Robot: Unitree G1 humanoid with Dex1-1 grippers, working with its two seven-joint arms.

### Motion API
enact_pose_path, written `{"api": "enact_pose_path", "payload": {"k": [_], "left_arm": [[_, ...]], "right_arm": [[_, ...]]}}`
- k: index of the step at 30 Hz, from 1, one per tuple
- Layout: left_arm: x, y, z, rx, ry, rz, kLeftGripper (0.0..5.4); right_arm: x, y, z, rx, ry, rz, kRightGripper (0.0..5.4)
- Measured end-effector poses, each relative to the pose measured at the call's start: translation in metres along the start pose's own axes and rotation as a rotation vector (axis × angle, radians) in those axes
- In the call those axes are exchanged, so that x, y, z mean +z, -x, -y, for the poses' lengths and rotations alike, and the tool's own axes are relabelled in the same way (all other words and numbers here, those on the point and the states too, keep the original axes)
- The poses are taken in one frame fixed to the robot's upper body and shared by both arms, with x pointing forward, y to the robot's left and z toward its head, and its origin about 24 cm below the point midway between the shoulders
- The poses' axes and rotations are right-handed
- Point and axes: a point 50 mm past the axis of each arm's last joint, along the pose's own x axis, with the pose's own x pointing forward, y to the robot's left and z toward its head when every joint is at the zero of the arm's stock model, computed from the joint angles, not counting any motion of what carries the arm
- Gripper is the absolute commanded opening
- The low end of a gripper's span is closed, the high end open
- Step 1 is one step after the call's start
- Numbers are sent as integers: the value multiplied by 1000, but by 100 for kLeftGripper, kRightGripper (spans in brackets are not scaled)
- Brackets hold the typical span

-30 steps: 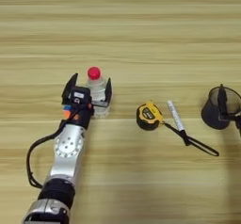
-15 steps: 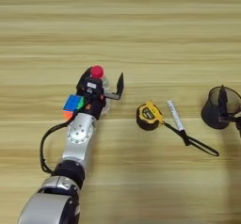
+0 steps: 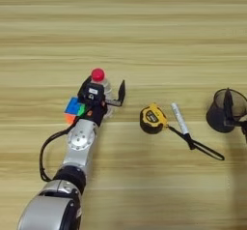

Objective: Move the objects on the table

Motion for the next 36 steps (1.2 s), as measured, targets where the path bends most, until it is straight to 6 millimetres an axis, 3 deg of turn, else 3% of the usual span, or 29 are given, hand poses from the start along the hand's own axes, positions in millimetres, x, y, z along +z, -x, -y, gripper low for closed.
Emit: {"api": "enact_pose_path", "payload": {"k": [22,31,36], "left_arm": [[-3,2,-1,20,21,-3,339],[-3,-3,43,-103,53,1,327],[-3,-3,53,-136,57,1,327]], "right_arm": [[0,0,0,0,1,0,540],[0,0,0,1,1,0,540],[0,0,0,0,1,0,540]]}}
